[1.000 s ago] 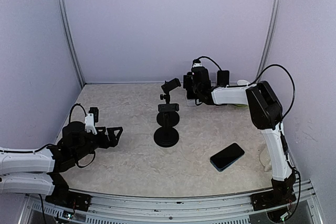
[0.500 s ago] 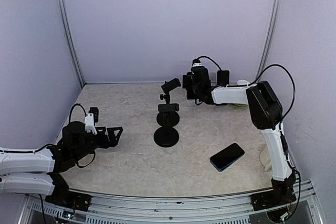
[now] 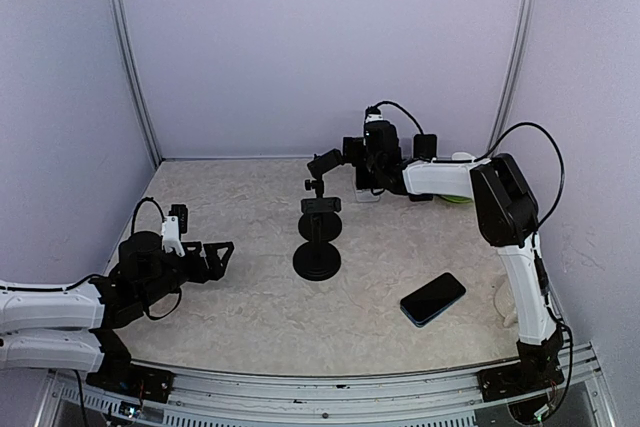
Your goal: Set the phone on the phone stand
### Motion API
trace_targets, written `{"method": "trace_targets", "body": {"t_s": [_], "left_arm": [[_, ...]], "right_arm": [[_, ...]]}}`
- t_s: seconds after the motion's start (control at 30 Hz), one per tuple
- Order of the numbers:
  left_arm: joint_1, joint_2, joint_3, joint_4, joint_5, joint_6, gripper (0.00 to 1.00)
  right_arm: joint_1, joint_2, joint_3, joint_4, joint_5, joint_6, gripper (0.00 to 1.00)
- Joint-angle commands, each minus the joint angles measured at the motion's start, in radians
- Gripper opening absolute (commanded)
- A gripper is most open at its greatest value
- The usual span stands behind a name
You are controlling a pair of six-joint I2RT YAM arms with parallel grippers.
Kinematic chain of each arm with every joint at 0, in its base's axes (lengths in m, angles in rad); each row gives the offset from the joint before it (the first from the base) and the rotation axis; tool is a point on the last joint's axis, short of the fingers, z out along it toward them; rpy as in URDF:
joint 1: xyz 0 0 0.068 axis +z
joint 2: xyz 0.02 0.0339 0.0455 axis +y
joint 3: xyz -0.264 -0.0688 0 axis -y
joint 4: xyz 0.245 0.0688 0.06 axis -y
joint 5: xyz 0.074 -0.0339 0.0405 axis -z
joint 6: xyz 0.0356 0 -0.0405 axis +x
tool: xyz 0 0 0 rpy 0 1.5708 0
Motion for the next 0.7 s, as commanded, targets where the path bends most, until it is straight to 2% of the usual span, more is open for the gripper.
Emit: {"method": "trace_targets", "body": {"t_s": [0.0, 0.67], "left_arm": [[0.008, 0.001, -0.007, 0.021, 0.000, 0.014, 0.99], [0.009, -0.008, -0.006, 0.017, -0.002, 0.013, 0.99]], "right_arm": [[0.009, -0.020, 0.018, -0.006, -0.033, -0.003, 1.00], [0.010, -0.082, -0.012, -0.014, -0.062, -0.005, 1.00]]}}
